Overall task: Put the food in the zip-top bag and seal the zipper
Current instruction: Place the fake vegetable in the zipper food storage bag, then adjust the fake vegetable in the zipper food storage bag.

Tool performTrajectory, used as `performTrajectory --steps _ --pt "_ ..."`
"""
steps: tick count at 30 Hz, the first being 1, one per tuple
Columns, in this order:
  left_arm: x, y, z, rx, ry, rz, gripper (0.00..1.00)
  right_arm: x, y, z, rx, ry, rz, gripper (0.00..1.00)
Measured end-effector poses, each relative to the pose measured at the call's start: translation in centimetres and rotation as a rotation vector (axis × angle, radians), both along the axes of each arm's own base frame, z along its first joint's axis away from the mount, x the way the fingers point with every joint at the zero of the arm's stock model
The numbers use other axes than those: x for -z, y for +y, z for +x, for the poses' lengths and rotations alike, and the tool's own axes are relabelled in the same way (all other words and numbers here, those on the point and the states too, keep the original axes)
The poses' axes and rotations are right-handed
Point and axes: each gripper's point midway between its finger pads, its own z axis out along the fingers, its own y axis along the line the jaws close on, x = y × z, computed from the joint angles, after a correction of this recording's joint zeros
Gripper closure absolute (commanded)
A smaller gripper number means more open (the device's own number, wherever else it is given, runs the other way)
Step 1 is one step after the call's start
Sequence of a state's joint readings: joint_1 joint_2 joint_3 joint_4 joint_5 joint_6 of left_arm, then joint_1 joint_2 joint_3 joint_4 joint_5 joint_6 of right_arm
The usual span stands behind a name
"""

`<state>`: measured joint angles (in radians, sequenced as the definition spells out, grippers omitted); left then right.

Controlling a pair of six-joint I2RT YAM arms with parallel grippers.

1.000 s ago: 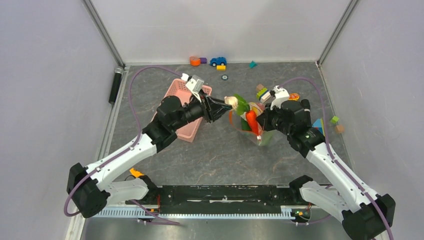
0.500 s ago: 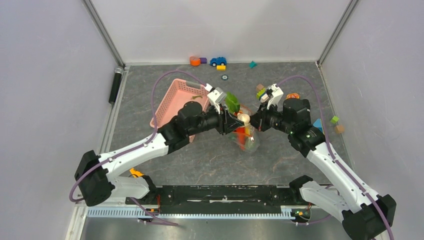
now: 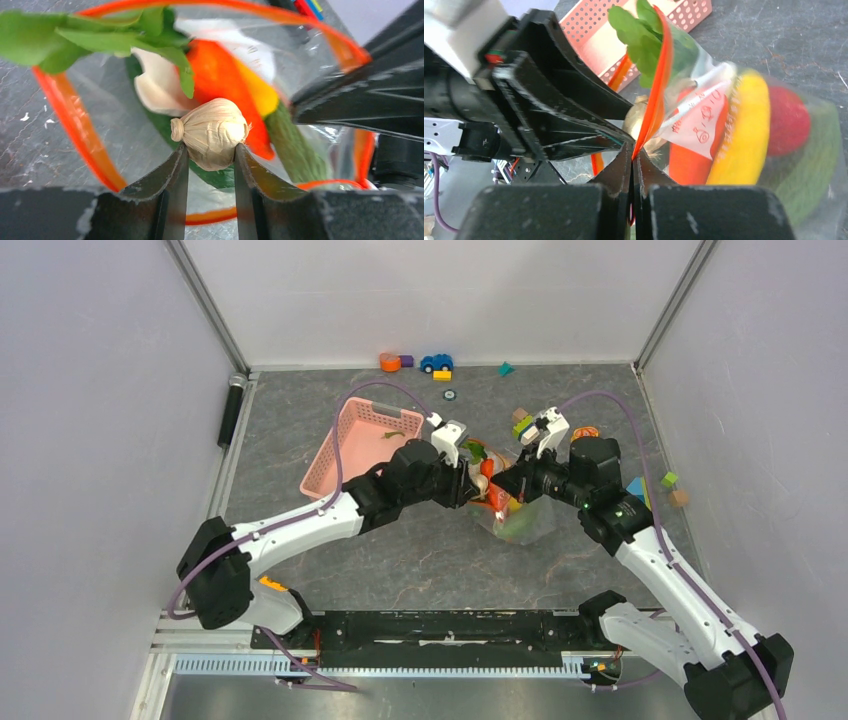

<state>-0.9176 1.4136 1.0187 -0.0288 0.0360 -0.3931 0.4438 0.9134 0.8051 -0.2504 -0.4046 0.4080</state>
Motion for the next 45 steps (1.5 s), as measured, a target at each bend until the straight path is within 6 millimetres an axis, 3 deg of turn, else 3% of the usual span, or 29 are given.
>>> performTrajectory --steps 5,11,14,15,22,27,32,37,41,45 --pt "1.6 0.2 0.1 0.013 0.037 0.055 0.68 -0.4 0.2 0.0 -0.009 -0.007 0.018 1.00" --pt "0.8 -0.3 -1.1 0.087 0.045 0.020 0.46 -0.5 0.2 0.0 -0.003 -0.007 0.019 1.00" --pt "-0.4 -0.2 -2.0 0.121 0.031 -0.008 0.35 -0.4 0.0 0.2 0.008 -0.008 0.015 1.00" --pt "-1.0 0.0 -2.2 0.129 0.024 -0.020 0.28 -0.4 0.0 0.2 0.012 -0.008 0.013 1.00" --pt "-6.1 1.4 -4.2 0.170 -0.068 -0.134 0.01 -0.3 -0.5 0.4 0.044 -0.013 -0.001 1.00" --pt "-8.1 2.9 -5.0 0.153 -0.115 -0.178 0.00 -1.0 -0.8 0.3 0.051 -0.034 0.006 1.00" --pt "-8.3 5.2 -2.8 -0.040 -0.130 -0.160 0.00 -1.3 -1.1 0.2 0.068 -0.054 0.007 1.00" --pt "-5.8 7.9 0.0 -0.242 -0.064 -0.091 0.00 -0.9 -1.5 0.0 0.076 -0.053 0.000 1.00" --pt "-3.5 8.8 1.7 -0.327 0.021 -0.068 0.01 -0.5 -1.7 -0.2 0.078 -0.055 -0.007 1.00" --pt "-0.7 8.6 3.3 -0.357 0.142 -0.073 0.15 0.1 -1.9 -0.4 0.075 -0.057 -0.018 1.00"
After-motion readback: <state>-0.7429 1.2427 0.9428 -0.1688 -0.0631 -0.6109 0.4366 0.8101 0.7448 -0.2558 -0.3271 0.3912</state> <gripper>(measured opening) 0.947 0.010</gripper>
